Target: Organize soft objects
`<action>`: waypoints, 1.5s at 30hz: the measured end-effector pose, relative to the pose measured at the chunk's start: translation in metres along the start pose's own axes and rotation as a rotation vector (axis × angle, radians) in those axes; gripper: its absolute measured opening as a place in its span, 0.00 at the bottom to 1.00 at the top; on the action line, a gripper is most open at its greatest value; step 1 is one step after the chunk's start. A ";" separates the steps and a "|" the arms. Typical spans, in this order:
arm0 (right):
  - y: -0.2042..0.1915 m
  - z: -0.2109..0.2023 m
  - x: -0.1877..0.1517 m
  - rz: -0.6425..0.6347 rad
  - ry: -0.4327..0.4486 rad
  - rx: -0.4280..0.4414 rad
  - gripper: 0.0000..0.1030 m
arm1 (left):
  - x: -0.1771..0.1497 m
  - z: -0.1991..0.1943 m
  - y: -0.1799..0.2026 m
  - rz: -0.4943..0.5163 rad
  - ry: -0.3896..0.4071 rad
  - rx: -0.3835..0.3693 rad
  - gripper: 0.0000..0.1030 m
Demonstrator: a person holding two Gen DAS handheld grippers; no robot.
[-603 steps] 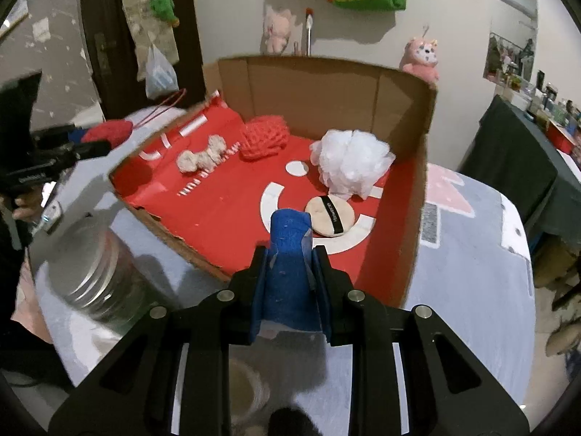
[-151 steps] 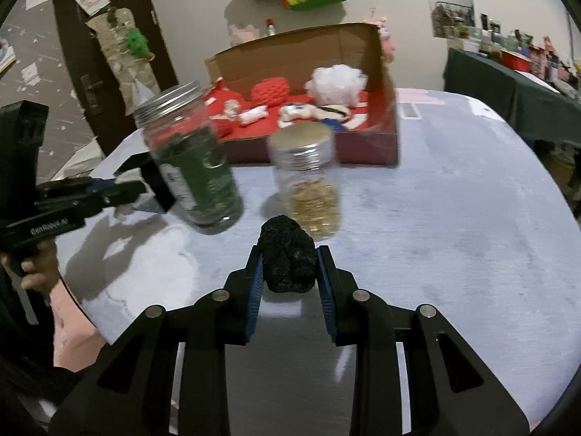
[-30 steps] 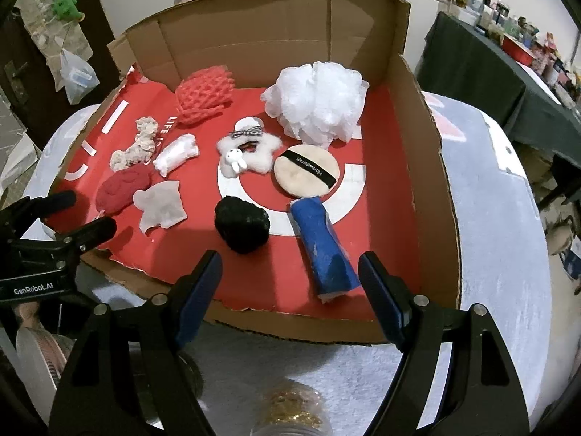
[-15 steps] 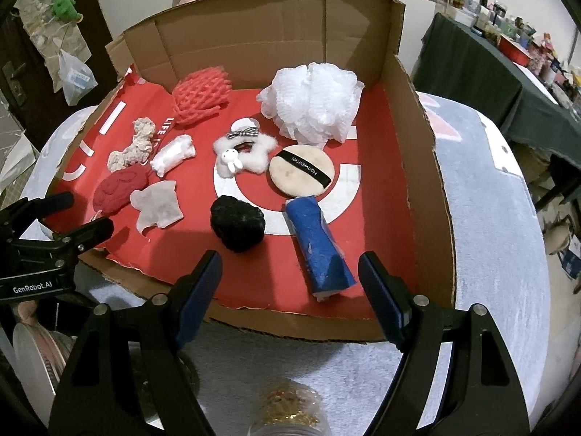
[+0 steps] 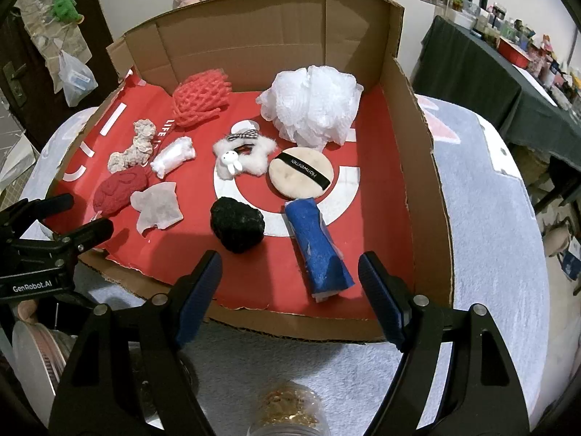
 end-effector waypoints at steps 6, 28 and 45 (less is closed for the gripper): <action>0.000 -0.001 0.000 -0.002 0.002 -0.002 0.75 | 0.000 0.000 0.000 0.002 0.001 0.002 0.93; 0.000 -0.001 0.000 -0.003 0.003 -0.004 0.75 | 0.000 0.000 0.000 0.003 0.003 0.001 0.93; -0.004 -0.009 0.000 -0.030 0.025 -0.017 0.75 | 0.001 -0.018 0.002 0.003 0.048 0.021 0.96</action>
Point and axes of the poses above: each gripper's, at about its wrist camera, not at the fingertips, and z roughly the way its jaws point, y to its right, x to its top, the point moved 2 cm from there along z, roughly the way its jaws point, and after that the axes turned 10 degrees about -x, right-handed, at the moved point
